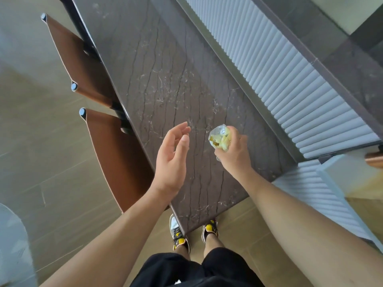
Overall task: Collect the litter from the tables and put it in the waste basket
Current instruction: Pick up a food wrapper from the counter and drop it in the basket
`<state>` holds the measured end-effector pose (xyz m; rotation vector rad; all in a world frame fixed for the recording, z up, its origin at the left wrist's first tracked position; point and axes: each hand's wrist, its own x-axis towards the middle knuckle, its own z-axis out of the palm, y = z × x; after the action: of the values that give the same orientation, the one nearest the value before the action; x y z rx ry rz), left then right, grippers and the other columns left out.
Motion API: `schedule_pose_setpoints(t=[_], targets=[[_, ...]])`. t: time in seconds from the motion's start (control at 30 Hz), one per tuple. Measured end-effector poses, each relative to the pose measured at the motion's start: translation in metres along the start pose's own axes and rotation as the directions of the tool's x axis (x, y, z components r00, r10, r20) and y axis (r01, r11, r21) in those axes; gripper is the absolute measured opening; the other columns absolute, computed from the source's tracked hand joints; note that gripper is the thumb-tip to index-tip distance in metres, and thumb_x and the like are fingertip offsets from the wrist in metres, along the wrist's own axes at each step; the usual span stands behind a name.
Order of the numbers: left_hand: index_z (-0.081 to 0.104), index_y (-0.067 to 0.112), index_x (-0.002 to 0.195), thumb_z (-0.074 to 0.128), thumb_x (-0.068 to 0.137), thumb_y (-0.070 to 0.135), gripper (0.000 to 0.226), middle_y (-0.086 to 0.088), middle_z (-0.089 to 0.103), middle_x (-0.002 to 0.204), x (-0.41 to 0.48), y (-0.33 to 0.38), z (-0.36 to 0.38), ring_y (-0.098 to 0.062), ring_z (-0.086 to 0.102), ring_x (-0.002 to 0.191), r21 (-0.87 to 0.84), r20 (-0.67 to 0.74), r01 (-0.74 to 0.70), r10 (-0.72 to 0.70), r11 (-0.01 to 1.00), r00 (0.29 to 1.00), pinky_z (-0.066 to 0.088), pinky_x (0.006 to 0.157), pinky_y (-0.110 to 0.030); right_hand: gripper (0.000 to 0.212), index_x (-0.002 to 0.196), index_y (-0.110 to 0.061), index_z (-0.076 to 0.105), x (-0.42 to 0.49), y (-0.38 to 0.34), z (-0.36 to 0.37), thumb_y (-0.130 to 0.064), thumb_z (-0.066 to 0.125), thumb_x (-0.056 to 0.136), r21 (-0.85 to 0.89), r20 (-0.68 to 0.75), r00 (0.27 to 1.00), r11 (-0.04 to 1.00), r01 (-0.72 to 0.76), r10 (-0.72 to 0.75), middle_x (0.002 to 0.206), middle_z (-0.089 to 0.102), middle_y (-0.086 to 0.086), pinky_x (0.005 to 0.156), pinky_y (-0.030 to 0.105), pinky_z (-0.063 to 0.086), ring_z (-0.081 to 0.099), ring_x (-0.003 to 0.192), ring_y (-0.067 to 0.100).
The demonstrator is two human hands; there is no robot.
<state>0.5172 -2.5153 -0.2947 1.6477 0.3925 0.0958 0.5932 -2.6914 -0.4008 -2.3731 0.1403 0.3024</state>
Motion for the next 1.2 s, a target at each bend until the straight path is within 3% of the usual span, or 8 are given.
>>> schedule_pose_setpoints(t=[0.1,0.23,0.37,0.57,0.73,1.0,1.13,1.2], targets=[[0.057,0.049,0.128,0.046,0.105,0.042,0.027,0.015,0.066,0.137,-0.002,0.012,0.004,-0.005,0.06,0.132,-0.009,0.056,-0.027,0.027,1.0,0.998,0.052,0.113,-0.046,0.076,0.146,-0.033,0.042,-0.016,-0.011,-0.023,-0.016,0.074,0.08,0.101,-0.107,0.994,0.994,0.045,-0.034,0.128,0.045,0.008,0.071,-0.001,0.044,0.046,0.105,-0.004],[0.057,0.047,0.128,0.046,0.104,0.041,0.027,0.015,0.066,0.136,-0.01,0.029,0.012,-0.004,0.06,0.131,-0.046,0.138,-0.083,0.089,0.995,0.987,0.053,0.111,-0.039,0.076,0.147,-0.032,0.04,-0.044,-0.023,-0.052,-0.019,0.076,0.082,0.233,-0.211,0.977,0.97,0.075,-0.025,0.129,0.041,0.001,0.073,-0.008,0.036,0.037,0.108,-0.027],[0.058,0.045,0.129,0.047,0.104,0.04,0.028,0.016,0.067,0.134,-0.024,0.042,0.024,-0.003,0.061,0.128,-0.093,0.232,-0.119,0.138,0.989,0.963,0.054,0.106,-0.032,0.076,0.148,-0.037,0.037,-0.08,-0.028,-0.078,-0.023,0.078,0.086,0.329,-0.277,0.961,0.941,0.076,0.02,0.127,0.039,-0.007,0.075,-0.006,0.039,0.044,0.11,-0.021],[0.059,0.039,0.135,0.05,0.098,0.053,0.04,0.014,0.067,0.136,-0.055,0.045,0.046,0.0,0.06,0.129,-0.122,0.381,-0.123,0.162,0.985,0.91,0.054,0.107,-0.033,0.076,0.14,-0.05,0.037,-0.144,-0.018,-0.104,-0.037,0.078,0.078,0.537,-0.33,0.938,0.839,0.093,0.107,0.14,0.049,-0.008,0.095,0.024,0.053,0.054,0.128,0.009],[0.06,0.04,0.133,0.051,0.094,0.055,0.043,0.012,0.067,0.136,-0.09,0.044,0.074,-0.003,0.061,0.13,-0.142,0.493,-0.102,0.16,0.985,0.855,0.054,0.107,-0.034,0.077,0.143,-0.042,0.041,-0.193,0.007,-0.119,-0.035,0.078,0.076,0.617,-0.378,0.9,0.784,0.072,0.215,0.14,0.057,-0.003,0.096,0.023,0.052,0.059,0.127,0.012],[0.063,0.045,0.128,0.054,0.09,0.057,0.041,0.02,0.07,0.129,-0.154,0.041,0.13,-0.002,0.062,0.128,-0.147,0.62,-0.065,0.143,0.987,0.772,0.053,0.101,-0.028,0.078,0.146,-0.032,0.041,-0.268,0.063,-0.15,-0.024,0.077,0.077,0.687,-0.422,0.831,0.725,0.033,0.362,0.142,0.057,0.006,0.113,0.047,0.048,0.058,0.131,0.023],[0.063,0.039,0.13,0.055,0.092,0.053,0.042,0.011,0.071,0.13,-0.201,0.035,0.167,-0.008,0.062,0.13,-0.138,0.662,-0.071,0.145,0.988,0.735,0.052,0.103,-0.032,0.073,0.145,-0.027,0.043,-0.312,0.107,-0.169,0.0,0.078,0.087,0.713,-0.444,0.797,0.7,0.038,0.409,0.138,0.057,0.011,0.111,0.043,0.049,0.058,0.129,0.027],[0.063,0.036,0.132,0.054,0.09,0.056,0.047,0.006,0.069,0.133,-0.232,0.03,0.188,-0.006,0.062,0.129,-0.132,0.674,-0.083,0.151,0.988,0.723,0.053,0.104,-0.032,0.074,0.143,-0.035,0.042,-0.338,0.133,-0.179,-0.008,0.08,0.086,0.719,-0.445,0.784,0.695,0.025,0.433,0.138,0.057,0.006,0.106,0.033,0.05,0.058,0.128,0.023]])
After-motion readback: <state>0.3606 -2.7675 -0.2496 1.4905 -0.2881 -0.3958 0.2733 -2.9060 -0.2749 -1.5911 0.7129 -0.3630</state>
